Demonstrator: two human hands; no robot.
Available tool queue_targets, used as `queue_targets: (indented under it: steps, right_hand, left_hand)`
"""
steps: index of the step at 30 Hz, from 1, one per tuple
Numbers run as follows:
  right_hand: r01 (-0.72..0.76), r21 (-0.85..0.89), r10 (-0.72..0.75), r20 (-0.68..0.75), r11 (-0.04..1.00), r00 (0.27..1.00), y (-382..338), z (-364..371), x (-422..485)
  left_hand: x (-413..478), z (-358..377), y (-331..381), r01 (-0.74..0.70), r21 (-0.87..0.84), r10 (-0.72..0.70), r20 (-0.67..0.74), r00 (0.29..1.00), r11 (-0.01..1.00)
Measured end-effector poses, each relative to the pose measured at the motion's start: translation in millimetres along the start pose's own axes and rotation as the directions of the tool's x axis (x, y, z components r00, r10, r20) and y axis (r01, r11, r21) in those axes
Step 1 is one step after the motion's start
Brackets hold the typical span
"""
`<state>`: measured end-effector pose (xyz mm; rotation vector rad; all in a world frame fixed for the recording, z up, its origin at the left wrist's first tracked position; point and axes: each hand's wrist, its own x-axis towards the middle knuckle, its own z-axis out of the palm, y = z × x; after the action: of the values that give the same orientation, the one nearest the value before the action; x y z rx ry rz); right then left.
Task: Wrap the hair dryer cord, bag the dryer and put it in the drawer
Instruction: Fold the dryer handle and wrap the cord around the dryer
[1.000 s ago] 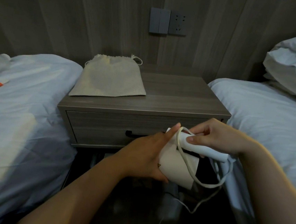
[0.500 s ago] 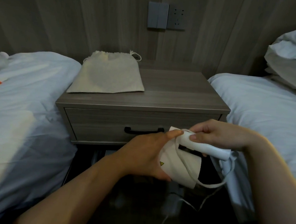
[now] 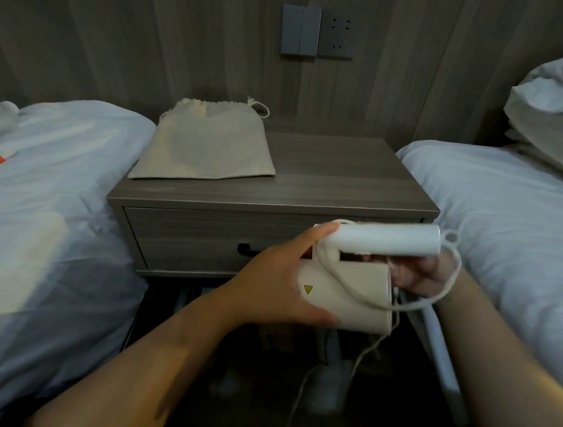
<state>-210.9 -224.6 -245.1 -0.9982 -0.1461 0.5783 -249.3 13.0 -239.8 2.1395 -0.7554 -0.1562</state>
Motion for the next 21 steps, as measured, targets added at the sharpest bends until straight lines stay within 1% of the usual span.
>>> queue_targets:
  steps: [1, 2, 3, 6, 8, 11, 14, 16, 17, 19, 21]
  right_hand:
    - [0.048, -0.019, -0.048, 0.008, 0.999, 0.999, 3, 6, 0]
    - [0.104, -0.112, -0.108, -0.033, 0.988, 0.994, 5, 13, 2]
    - [0.146, -0.225, -0.173, -0.107, 0.963, 0.979, 7, 22, 3]
    - [0.199, -0.405, -0.25, -0.076, 0.892, 0.965, 14, 36, 11]
    - [0.171, -0.523, -0.275, -0.127, 0.835, 0.953, 20, 39, 16]
    - [0.067, -0.688, -0.271, -0.193, 0.722, 0.943, 20, 45, 16]
    - [-0.021, -0.764, -0.226, -0.217, 0.645, 0.949, 14, 49, 10]
    - [-0.073, -0.808, -0.224, -0.248, 0.585, 0.942, 11, 52, 8]
    - [-0.105, -0.848, -0.228, -0.255, 0.519, 0.94, 9, 55, 8]
    - [-0.16, -0.933, -0.236, -0.242, 0.322, 0.941, 8, 61, 7]
    - [-0.188, -0.971, -0.207, -0.216, 0.146, 0.954, 9, 69, 7]
  left_hand:
    - [1, -1, 0, 0.01, -0.086, -0.012, -0.024, 1.0, 0.996]
    - [2, -3, 0, 0.012, -0.159, -0.021, -0.054, 0.998, 0.987]
    - [3, -5, 0, 0.012, -0.219, -0.033, -0.093, 0.995, 0.976]
    - [8, -10, -3, 0.031, -0.314, -0.103, -0.213, 0.972, 0.949]
    - [9, -15, -4, 0.065, -0.307, -0.154, -0.275, 0.949, 0.95]
    - [9, -23, -4, 0.124, -0.238, -0.203, -0.341, 0.918, 0.963]
    - [7, -35, -5, 0.168, -0.142, -0.213, -0.413, 0.885, 0.975]
    - [6, -43, -8, 0.176, -0.112, -0.208, -0.438, 0.875, 0.978]
    - [6, -44, -9, 0.18, -0.104, -0.207, -0.435, 0.876, 0.978]
    - [6, -44, -9, 0.186, -0.072, -0.199, -0.428, 0.882, 0.98]
    - [8, -41, -8, 0.183, -0.034, -0.179, -0.437, 0.882, 0.983]
